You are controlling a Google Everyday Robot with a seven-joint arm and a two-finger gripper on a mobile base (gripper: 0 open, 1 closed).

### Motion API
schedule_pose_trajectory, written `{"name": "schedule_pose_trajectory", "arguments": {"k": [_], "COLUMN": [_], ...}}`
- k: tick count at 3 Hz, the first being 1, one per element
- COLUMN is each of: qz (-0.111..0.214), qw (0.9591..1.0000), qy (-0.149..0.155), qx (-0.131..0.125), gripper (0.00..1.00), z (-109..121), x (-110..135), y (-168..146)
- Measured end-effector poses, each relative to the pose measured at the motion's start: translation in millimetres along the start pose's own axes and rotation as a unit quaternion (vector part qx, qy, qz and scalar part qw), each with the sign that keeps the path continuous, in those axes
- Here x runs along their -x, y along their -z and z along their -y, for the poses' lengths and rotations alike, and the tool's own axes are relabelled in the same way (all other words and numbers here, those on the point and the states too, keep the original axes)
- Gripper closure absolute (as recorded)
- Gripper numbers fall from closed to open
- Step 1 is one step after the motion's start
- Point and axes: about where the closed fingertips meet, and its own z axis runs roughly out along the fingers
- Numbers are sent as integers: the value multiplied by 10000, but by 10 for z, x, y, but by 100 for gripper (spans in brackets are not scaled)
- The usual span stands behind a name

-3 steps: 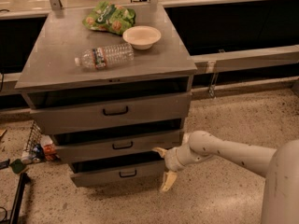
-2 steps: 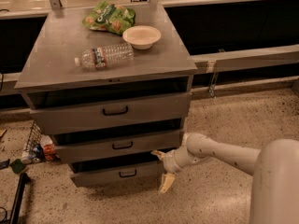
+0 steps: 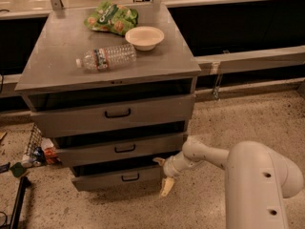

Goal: Open bottom drawer

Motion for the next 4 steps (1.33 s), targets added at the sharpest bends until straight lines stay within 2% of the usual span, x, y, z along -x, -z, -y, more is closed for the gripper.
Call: {"name": "schedule_pose_trajectory", "arguments": {"k": [2,3,4], "qz": [-287,-319,-346], "qw": [9991,9988,9986], "qy": [-99,-151,-187], "qx": [-312,-342,-364], "gripper": [0,0,18], "z": [316,420,510], "x": [-479,-622,-680], "y": [-198,-302,-394]}}
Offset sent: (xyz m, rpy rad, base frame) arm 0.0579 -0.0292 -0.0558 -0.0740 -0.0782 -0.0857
